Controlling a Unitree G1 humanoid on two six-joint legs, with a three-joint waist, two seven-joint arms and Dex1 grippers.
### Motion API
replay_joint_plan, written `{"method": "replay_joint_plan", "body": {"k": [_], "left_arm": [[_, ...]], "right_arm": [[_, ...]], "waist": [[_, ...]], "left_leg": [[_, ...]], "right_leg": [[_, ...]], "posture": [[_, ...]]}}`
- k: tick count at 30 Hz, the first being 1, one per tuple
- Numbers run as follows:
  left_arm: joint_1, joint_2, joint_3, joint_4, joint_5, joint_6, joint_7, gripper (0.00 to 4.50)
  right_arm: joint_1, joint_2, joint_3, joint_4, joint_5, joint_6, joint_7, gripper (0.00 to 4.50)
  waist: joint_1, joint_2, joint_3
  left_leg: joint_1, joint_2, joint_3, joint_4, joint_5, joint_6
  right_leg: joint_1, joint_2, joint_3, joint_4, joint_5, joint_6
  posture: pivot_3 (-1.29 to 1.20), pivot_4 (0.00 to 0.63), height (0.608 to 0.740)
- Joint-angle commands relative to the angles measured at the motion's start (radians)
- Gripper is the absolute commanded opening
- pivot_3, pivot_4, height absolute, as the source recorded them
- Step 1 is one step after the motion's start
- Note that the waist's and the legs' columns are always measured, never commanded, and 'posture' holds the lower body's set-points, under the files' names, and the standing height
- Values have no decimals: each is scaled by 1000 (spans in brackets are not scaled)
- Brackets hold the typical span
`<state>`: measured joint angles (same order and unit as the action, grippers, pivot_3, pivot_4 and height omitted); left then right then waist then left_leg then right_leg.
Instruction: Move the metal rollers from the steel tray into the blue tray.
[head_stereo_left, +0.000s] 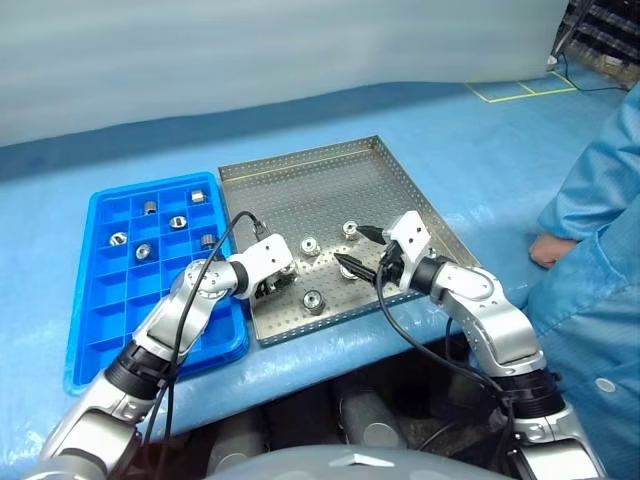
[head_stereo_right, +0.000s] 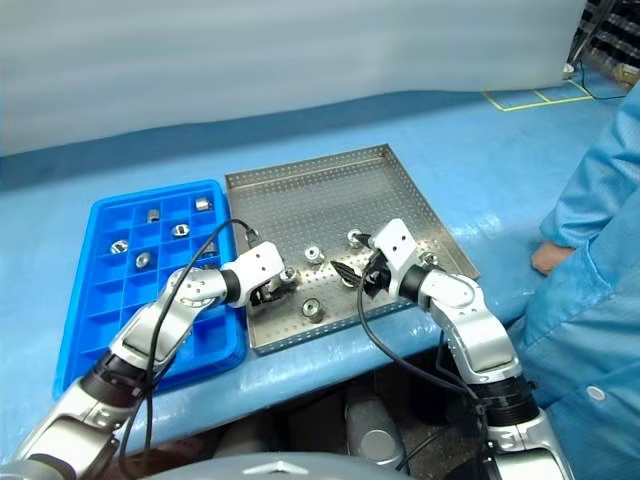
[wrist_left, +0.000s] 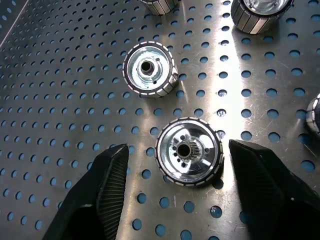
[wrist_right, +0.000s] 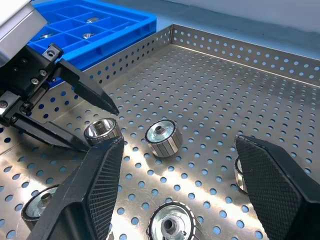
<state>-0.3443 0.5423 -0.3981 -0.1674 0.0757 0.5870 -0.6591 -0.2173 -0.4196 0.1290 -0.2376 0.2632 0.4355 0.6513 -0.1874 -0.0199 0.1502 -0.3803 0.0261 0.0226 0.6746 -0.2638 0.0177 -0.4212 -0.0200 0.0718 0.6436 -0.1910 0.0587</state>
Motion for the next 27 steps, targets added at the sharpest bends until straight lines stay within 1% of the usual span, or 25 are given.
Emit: {"method": "replay_joint_plan", "body": {"k": [1,3,5,9,11,12,14,16,18,20,23,27], "left_arm": [[13,8,28,13,8,20,5,1947],[21,1,45,10,1,19,13,1947],[33,-9,66,2,-14,14,20,1768],[56,-35,122,-39,-46,27,42,1758],[73,-57,178,-73,-84,30,57,1758],[83,-77,222,-101,-126,41,61,1758],[123,-121,360,-183,-226,52,82,1758],[173,-125,467,-263,-257,77,122,1758],[240,-105,561,-329,-240,82,172,1758],[285,-111,651,-380,-236,116,232,1758],[326,-166,819,-454,-238,167,363,1758],[333,-220,923,-526,-235,240,474,1758]], "right_arm": [[0,4,-16,-29,3,-24,-6,3736],[2,4,-13,-29,3,-23,-6,3736],[0,5,-6,-28,4,-20,-2,3736],[-9,6,3,-22,7,-14,11,3736],[-14,7,7,-18,10,-9,16,3736],[-16,8,10,-18,13,-7,19,3736],[-23,28,21,-13,40,13,32,3736],[-36,68,36,9,41,35,10,3736],[-48,91,65,25,15,29,4,3736],[-57,110,73,29,22,26,10,3736],[-79,121,78,42,25,22,19,3736],[-106,127,62,67,30,25,16,3736]], "waist": [[-3,0,0],[-6,0,0],[-8,0,0],[-13,-1,0],[-17,-1,1],[-18,-1,1],[-18,-2,1],[-18,-3,2],[-19,-3,2],[-9,-3,2],[14,-4,3],[61,-11,6]], "left_leg": [[1,0,0,0,0,0],[2,0,0,0,0,0],[2,0,0,0,0,0],[2,0,0,-1,0,0],[2,0,0,-1,0,0],[1,0,0,-1,0,0],[0,1,0,-2,0,0],[-3,1,1,-2,0,0],[-4,2,0,-3,0,0],[-3,1,0,-5,0,0],[-4,1,0,-6,0,0],[-4,0,-1,-7,0,0]], "right_leg": [[1,0,0,0,0,0],[2,0,0,-1,0,0],[2,0,0,-1,0,0],[2,0,0,-1,0,0],[1,0,0,-1,0,0],[1,0,0,-1,0,0],[-1,0,1,-1,0,0],[-4,0,1,0,1,1],[-6,1,0,0,2,3],[-6,0,0,0,1,3],[-6,0,0,-1,1,2],[-6,-3,-1,-2,0,4]], "posture": [[-192,150,740],[-192,150,740],[-184,150,740],[-176,150,740],[-174,150,740],[-174,150,740],[-174,150,740],[-162,150,740],[-133,150,740],[-116,150,740],[-67,150,740],[-31,150,740]]}}
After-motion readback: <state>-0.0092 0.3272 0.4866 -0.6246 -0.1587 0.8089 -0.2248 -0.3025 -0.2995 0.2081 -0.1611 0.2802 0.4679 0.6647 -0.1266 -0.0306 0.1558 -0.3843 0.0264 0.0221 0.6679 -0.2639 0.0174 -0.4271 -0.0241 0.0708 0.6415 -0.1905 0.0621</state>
